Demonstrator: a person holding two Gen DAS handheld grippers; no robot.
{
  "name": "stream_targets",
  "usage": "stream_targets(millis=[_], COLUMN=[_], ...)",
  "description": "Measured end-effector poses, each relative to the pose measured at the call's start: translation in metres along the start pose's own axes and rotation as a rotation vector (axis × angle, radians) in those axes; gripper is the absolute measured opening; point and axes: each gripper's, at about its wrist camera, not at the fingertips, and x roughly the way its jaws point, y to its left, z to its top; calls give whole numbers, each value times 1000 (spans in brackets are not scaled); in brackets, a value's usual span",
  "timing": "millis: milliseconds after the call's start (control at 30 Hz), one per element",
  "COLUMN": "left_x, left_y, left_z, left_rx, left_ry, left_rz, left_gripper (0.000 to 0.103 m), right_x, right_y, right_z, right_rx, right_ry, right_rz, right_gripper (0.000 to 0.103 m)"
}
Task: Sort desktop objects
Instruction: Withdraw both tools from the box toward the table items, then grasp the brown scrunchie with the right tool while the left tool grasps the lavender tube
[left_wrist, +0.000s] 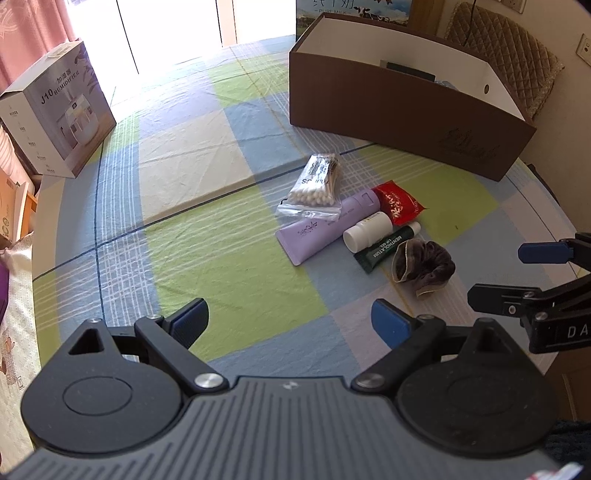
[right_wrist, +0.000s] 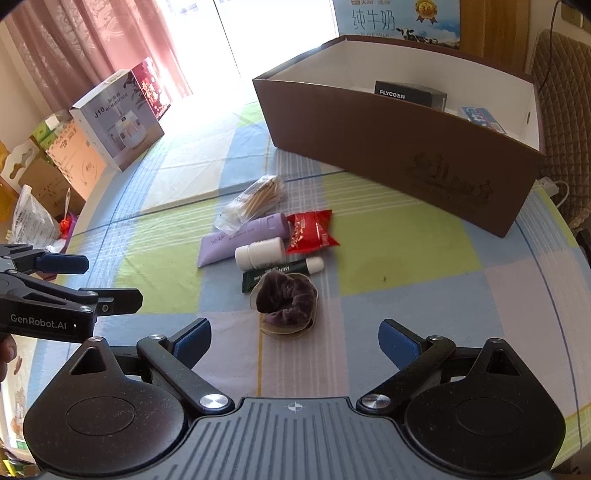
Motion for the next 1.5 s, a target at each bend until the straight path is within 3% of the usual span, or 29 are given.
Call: stream_targets(millis=[167, 400, 633, 833, 1033, 1400, 1500], left_x=[9, 23, 38, 53, 69, 106, 115], left_y=[2, 4, 7, 11, 8, 1, 4], left_z=[0, 3, 9, 13, 20, 39, 44], left_rx=[-6, 23, 40, 53, 143, 364, 387], left_ry=[8, -8, -19, -7, -11, -31, -29], left_rz=[-8, -19, -34, -74, -96, -189, -225], left_gripper=[93, 93, 92, 88, 83, 72, 70], right_x=[9, 29, 48, 65, 73, 61, 50], right_y=[4, 8, 8, 11, 8, -40, -55], right_z=[-3, -2, 2, 7, 7, 12, 14], right_rx=[-32, -80, -92, -103, -121, 55, 79], right_ry=[-8, -14, -1, 12, 15, 26, 11], right_rz=[-15, -10, -9, -4, -28, -66, -117], right_gripper=[94, 74, 67, 54, 34, 31, 29])
